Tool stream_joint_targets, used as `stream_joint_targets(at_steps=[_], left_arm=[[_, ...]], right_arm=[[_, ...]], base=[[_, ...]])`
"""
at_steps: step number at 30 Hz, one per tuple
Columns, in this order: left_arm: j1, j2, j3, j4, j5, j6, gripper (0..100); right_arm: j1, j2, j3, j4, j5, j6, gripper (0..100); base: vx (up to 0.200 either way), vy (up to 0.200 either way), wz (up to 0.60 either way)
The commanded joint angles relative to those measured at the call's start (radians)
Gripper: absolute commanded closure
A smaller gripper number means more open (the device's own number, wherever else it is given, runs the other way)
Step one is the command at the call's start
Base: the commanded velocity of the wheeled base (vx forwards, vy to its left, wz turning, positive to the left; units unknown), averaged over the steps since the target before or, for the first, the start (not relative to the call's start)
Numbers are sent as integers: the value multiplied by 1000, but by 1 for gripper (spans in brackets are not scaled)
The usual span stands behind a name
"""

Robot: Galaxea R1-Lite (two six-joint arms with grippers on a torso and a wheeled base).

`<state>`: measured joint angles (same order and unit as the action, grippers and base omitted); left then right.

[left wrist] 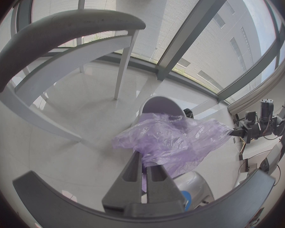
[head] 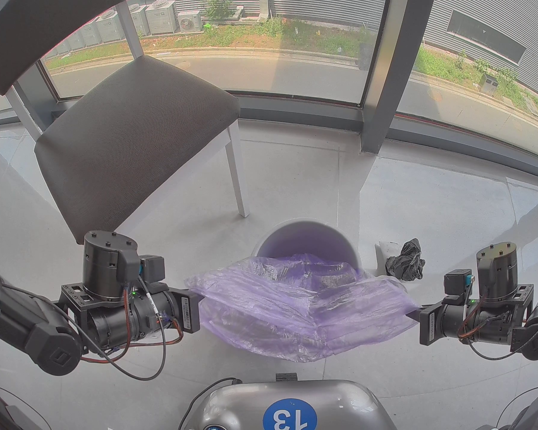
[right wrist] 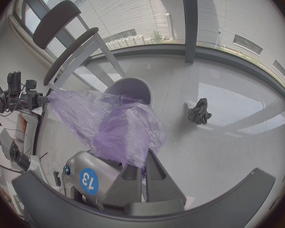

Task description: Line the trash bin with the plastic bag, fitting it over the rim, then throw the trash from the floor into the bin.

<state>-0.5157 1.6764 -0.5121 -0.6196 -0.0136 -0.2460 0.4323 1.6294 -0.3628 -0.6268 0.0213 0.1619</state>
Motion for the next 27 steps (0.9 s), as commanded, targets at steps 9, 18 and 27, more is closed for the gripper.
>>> stream_joint_targets(at_steps=[9,18,27], left_arm=[[-12,-106,64,26,0,-3,100],[-24,-89,73,27,1,1,100],[-17,29,40,0,-6,1,100]], right_arm=[[31,-132,11,118,-3,-18,100],[72,-117,10,164,-4,-15,100],[80,37,-25,121,-1,-10,100]], base=[[0,0,0],[0,0,0],[0,0,0]])
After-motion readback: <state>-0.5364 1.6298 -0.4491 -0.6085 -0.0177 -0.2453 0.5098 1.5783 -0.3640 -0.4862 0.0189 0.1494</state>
